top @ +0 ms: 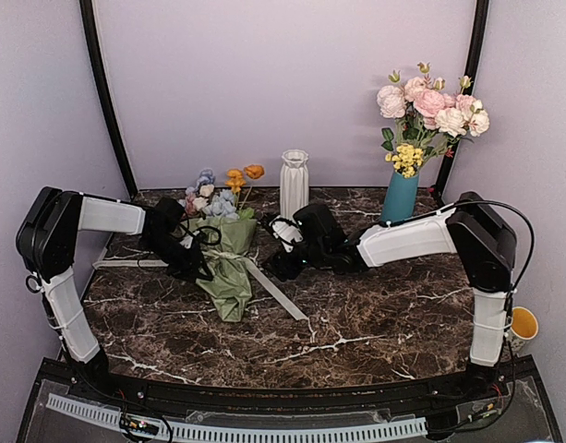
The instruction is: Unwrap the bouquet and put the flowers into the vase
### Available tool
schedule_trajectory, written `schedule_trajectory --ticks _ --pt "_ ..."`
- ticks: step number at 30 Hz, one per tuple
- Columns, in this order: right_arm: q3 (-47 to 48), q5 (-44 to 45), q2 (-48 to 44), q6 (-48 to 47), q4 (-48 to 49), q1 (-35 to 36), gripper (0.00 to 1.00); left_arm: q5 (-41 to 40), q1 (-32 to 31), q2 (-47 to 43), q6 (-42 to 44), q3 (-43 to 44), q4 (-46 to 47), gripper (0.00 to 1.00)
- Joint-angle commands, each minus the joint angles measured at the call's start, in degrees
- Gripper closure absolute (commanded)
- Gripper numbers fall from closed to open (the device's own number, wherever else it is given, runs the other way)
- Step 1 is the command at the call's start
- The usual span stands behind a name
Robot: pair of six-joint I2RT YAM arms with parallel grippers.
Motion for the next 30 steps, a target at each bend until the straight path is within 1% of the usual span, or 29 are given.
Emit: schedule_trajectory --ticks 1,3,6,9,11,13,16,19,22,24,28,30 --pt "1.92 -5.44 1.84 -4.06 3.62 -0.02 0.3 -5.6 -0.32 -1.8 2.69 0.51 -3.38 0.85" --pt "2.9 -7.1 3.47 -6.25 4.06 0.27 0.31 -10.8 -0.3 -2.71 4.41 0.81 -6.66 0.89" --pt "5.4 -8.73 6.01 -8.38 4.09 0.64 0.31 -19.18 -0.26 -4.91 6.12 1.13 -11.55 0.91" --pt "8.72 -10.41 8.63 -10.45 3.45 0.81 0.31 -23.47 -0.23 -8.19 5.87 1.03 -14.21 0.91" --pt "11.34 -11.07 10.5 -11.97 2.84 0.98 0.31 -23.44 -0.23 -10.19 4.98 1.11 -15.02 0.84" --pt "14.63 -12.1 12.81 -13.9 1.59 1.22 0.31 -22.88 -0.26 -11.82 3.78 1.37 -15.8 0.74" --pt "20.32 -13.57 16.81 -16.4 -1.16 1.93 0.31 -21.33 -0.25 -13.85 1.76 1.36 -16.1 0.5" --pt "23.9 -13.95 19.96 -14.39 -0.28 2.06 0.31 -17.91 -0.23 -14.85 0.26 0.41 -14.44 0.31" --pt "25.97 -14.3 21.55 -13.74 0.11 2.01 0.33 -13.02 -0.24 -14.59 0.52 -0.77 -12.6 0.27" --pt "26.48 -13.75 22.49 -13.01 0.24 1.93 0.35 -12.56 -0.18 -13.24 1.27 -1.58 -12.08 0.24" --pt "26.56 -13.73 24.09 -11.22 1.1 1.99 0.41 -9.1 -0.11 -9.51 2.18 -3.12 -10.69 0.24" --pt "26.95 -13.5 25.05 -9.82 1.49 2.02 0.44 -9.23 -0.12 -8.77 2.2 -3.61 -9.98 0.27"
